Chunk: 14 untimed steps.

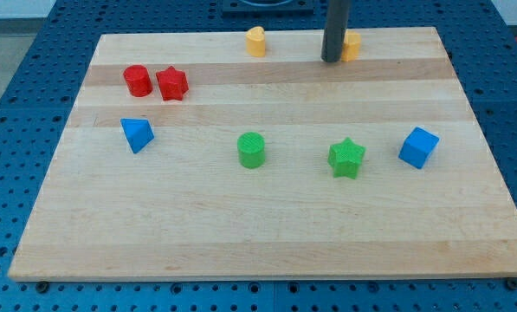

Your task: Push the yellow hexagon into the yellow heart

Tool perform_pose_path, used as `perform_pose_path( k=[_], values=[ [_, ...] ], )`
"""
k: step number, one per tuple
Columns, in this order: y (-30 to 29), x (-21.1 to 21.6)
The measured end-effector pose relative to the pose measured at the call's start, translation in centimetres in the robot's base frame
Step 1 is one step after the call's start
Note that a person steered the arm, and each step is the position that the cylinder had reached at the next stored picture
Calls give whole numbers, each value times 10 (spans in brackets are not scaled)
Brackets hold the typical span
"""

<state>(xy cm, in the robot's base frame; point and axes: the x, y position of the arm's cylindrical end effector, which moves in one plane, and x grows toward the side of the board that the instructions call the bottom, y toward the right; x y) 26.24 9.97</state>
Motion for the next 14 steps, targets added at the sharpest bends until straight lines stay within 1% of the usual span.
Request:
perform_pose_path(
  k=[1,2,3,4,5,6,7,8,9,10,11,13,14],
  values=[
    [22,28],
    [57,49],
    [92,30],
    [95,-7],
    [56,-25],
    [-3,-35],
    [-39,-42],
    [-16,-29],
    [-12,-4],
    [-55,-1],
    [-78,-7],
    [-81,-8],
    [-77,1]
  ],
)
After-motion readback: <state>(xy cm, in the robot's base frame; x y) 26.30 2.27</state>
